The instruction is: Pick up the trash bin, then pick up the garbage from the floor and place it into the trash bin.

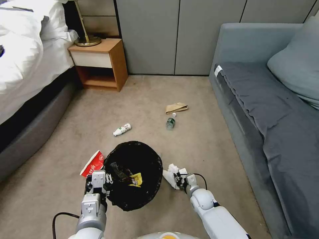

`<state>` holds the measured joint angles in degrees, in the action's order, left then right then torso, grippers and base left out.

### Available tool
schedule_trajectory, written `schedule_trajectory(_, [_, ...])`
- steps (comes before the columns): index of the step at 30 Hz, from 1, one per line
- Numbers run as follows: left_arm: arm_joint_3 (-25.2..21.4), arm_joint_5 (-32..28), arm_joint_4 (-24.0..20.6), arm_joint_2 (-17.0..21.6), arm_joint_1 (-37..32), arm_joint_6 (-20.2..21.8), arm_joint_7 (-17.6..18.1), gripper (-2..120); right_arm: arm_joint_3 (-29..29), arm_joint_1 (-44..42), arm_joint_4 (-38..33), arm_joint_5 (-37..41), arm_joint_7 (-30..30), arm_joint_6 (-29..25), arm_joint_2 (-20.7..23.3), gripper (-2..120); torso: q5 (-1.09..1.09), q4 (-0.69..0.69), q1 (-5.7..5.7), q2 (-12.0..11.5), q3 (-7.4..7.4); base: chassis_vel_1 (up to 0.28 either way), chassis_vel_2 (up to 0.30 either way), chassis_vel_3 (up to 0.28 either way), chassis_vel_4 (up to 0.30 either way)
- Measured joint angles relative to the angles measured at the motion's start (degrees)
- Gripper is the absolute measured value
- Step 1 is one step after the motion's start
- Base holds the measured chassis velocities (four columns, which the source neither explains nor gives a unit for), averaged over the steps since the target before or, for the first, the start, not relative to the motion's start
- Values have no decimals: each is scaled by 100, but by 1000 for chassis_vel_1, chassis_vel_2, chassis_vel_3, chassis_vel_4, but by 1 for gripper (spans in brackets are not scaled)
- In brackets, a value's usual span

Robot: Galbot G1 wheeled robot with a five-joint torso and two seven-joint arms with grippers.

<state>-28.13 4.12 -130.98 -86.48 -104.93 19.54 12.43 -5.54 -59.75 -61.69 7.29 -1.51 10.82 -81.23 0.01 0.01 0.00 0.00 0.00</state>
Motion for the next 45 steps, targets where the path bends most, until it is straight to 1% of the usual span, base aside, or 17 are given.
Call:
schedule_trajectory(1, [0, 0, 0, 0, 0, 0, 0, 1, 0, 0, 0, 0, 0, 0, 0, 14, 0, 0, 0, 0, 0, 0, 0, 0, 0])
schedule_trajectory(4, [0, 5, -8, 1, 1, -1, -2, 1, 5, 16, 17, -20, 1, -26, 16, 1, -3, -1, 0, 0, 0, 0, 0, 0, 0])
schedule_trajectory(14, [7, 16, -9, -2, 17, -2, -10, 1, -20, -4, -17, -45, 10, -140, 30, 0, -2, -2, 0, 0, 0, 0, 0, 0, 0])
schedule_trajectory(18, [4, 7, 14, 6, 40, -4, -15, 1, -122, -103, -287, -73, 26, -330, 39, 0, -2, -2, 0, 0, 0, 0, 0, 0, 0])
schedule_trajectory(20, [4, 2, 33, 7, 39, -13, -19, 1, -195, -245, -740, -66, 46, -498, 34, 0, -1, -1, 0, 0, 0, 0, 0, 0, 0])
schedule_trajectory(24, [-6, -9, 35, 14, 35, -18, -20, 1, -226, -378, -1116, -69, 62, -633, 58, 0, -1, -1, 0, 0, 0, 0, 0, 0, 0])
schedule_trajectory(27, [-30, -42, 39, 27, 46, -19, -22, 1, -332, -756, -2089, -291, 52, -856, 161, 0, -1, -1, 0, 0, 0, 0, 0, 0, 0])
schedule_trajectory(28, [-30, -42, 39, 27, 46, -19, -22, 1, -332, -756, -2089, -291, 52, -856, 161, 0, -1, -1, 0, 0, 0, 0, 0, 0, 0])
schedule_trajectory(30, [-31, -48, 58, 29, 51, -19, -25, 1, -396, -1088, -3094, -444, 49, -1033, 248, 0, -1, -1, 0, 0, 0, 0, 0, 0, 0])
schedule_trajectory(31, [-31, -48, 58, 29, 51, -19, -25, 1, -396, -1088, -3094, -444, 49, -1033, 248, 0, -1, -1, 0, 0, 0, 0, 0, 0, 0])
schedule_trajectory(33, [-26, -48, 72, 29, 54, -19, -25, 1, -437, -1266, -3791, -521, 23, -1236, 317, 0, -1, -2, 0, 0, -1, 0, 0, 0, 0])
schedule_trajectory(34, [-26, -48, 72, 29, 54, -19, -25, 1, -437, -1266, -3791, -521, 23, -1236, 317, 0, -1, -2, 0, 0, -1, 0, 0, 0, 0])
schedule_trajectory(36, [-11, -44, 76, 26, 59, -19, -25, 1, -481, -1411, -4562, -521, -179, -1581, 395, 0, -2, -1, 0, 0, -1, 0, 0, 0, 0])
schedule_trajectory(38, [-7, -43, 76, 24, 62, -19, -25, 1, -487, -1453, -4757, -493, -295, -1711, 421, 0, -1, -1, 0, 0, -1, 0, 0, 0, 0])
schedule_trajectory(41, [5, -28, 76, 19, 62, -20, -25, 1, -500, -1633, -5743, -253, -1126, -2406, 523, 0, -1, -1, -1, 0, -1, 0, 0, 0, 0])
schedule_trajectory(42, [5, -28, 76, 19, 62, -20, -25, 1, -500, -1633, -5743, -253, -1126, -2406, 523, 0, -1, -1, -1, 0, -1, 0, 0, 0, 0])
schedule_trajectory(45, [11, -15, 76, 10, 54, -25, -25, 1, -421, -1832, -6321, -66, -1541, -2616, 597, 0, -1, -1, -1, 0, -1, 0, 0, 0, 0])
